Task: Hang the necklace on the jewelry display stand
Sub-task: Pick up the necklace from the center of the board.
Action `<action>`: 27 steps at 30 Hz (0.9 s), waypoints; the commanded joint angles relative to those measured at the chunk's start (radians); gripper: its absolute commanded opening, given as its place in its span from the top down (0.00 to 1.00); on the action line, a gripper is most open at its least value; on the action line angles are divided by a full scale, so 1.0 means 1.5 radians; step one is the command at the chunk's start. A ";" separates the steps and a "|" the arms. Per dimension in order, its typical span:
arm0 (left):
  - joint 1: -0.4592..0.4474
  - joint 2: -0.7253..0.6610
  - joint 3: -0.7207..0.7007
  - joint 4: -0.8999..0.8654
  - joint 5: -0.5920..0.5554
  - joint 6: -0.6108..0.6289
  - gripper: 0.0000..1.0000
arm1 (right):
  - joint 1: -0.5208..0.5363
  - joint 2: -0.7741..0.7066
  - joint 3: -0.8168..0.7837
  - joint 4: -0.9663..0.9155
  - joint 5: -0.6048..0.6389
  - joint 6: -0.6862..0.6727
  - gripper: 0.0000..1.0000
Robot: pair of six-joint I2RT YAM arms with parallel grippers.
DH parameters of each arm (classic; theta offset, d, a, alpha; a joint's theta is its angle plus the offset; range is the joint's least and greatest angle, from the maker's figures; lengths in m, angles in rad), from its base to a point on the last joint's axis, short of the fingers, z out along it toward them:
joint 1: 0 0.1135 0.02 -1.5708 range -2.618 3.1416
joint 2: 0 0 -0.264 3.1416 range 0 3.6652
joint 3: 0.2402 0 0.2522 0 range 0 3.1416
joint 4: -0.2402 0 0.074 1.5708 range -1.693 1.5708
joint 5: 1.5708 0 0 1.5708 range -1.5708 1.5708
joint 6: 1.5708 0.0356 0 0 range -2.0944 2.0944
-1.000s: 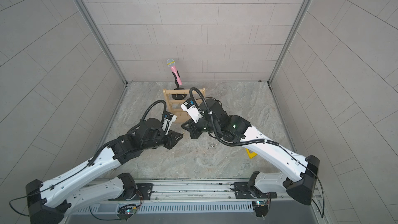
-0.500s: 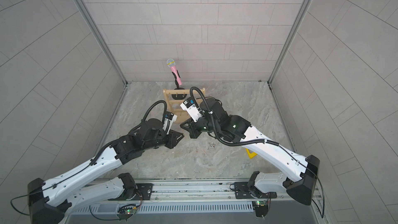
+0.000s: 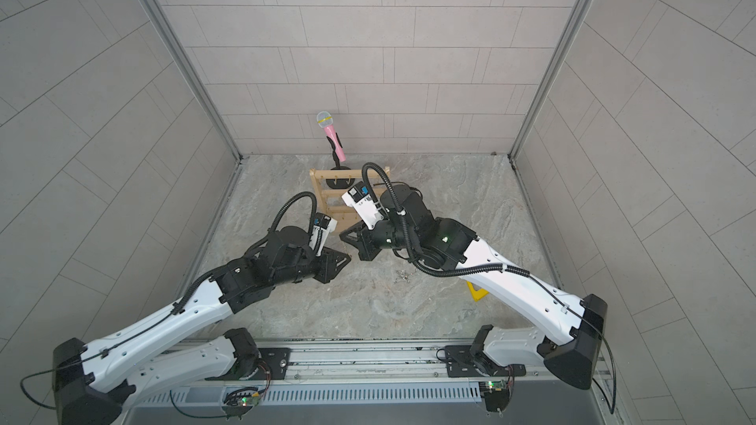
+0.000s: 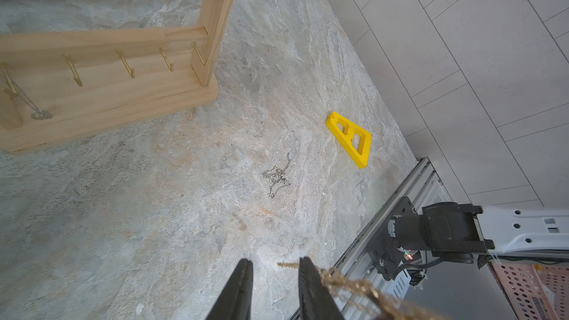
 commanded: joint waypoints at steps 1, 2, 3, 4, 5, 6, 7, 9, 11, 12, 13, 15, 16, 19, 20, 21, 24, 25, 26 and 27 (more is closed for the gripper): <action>-0.003 -0.024 -0.004 0.006 -0.001 0.005 0.69 | -0.006 -0.004 0.012 0.013 0.006 0.006 1.00; -0.003 -0.029 -0.004 0.007 -0.005 0.005 0.69 | -0.006 -0.002 0.014 0.015 0.002 0.007 1.00; -0.003 -0.032 -0.007 0.010 -0.006 0.005 0.70 | -0.006 0.000 0.014 0.018 -0.003 0.008 1.00; -0.003 -0.036 -0.008 0.014 -0.008 0.005 0.70 | -0.006 0.003 0.015 0.021 -0.009 0.011 1.00; -0.003 -0.037 -0.009 0.017 -0.009 0.004 0.69 | -0.006 0.005 0.015 0.022 -0.012 0.012 1.00; -0.003 -0.037 -0.010 0.021 -0.011 0.004 0.69 | -0.006 0.005 0.014 0.025 -0.014 0.014 1.00; -0.003 -0.037 -0.010 0.023 -0.012 0.004 0.69 | -0.005 0.005 0.013 0.027 -0.019 0.016 1.00; -0.003 -0.036 -0.011 0.024 -0.018 0.004 0.69 | -0.005 0.006 0.010 0.033 -0.027 0.019 1.00; -0.003 -0.033 -0.012 0.028 -0.022 0.004 0.69 | -0.004 0.005 0.009 0.035 -0.036 0.021 1.00; -0.003 -0.033 -0.012 0.032 -0.022 0.002 0.69 | -0.004 0.006 0.007 0.036 -0.042 0.021 1.00; -0.003 -0.033 -0.012 0.037 -0.020 0.000 0.69 | -0.004 0.005 0.006 0.033 -0.041 0.020 1.00; -0.003 -0.037 -0.008 0.041 -0.014 -0.001 0.69 | -0.004 0.005 0.004 0.020 -0.023 0.016 1.00; -0.003 -0.041 -0.006 0.039 -0.015 -0.001 0.69 | -0.004 0.003 0.002 0.014 -0.016 0.012 1.00; -0.003 -0.058 -0.004 0.037 -0.016 0.003 0.69 | -0.004 -0.003 -0.008 0.014 -0.017 0.011 1.00; -0.003 -0.064 -0.004 0.040 -0.012 0.004 0.69 | -0.004 -0.005 -0.010 0.014 -0.018 0.011 1.00; -0.003 -0.069 -0.004 0.045 -0.007 0.006 0.68 | -0.004 -0.004 -0.011 0.013 -0.018 0.011 1.00; -0.003 -0.082 0.001 0.058 0.006 0.006 0.62 | -0.004 -0.003 -0.011 0.013 -0.022 0.011 1.00; -0.003 -0.086 0.005 0.058 0.006 0.006 0.60 | -0.004 -0.001 -0.011 0.012 -0.024 0.010 1.00; -0.003 -0.090 0.008 0.057 0.004 0.008 0.58 | -0.004 0.000 -0.011 0.011 -0.026 0.009 1.00; -0.003 -0.092 0.010 0.055 0.001 0.010 0.57 | -0.004 0.000 -0.011 0.011 -0.029 0.009 1.00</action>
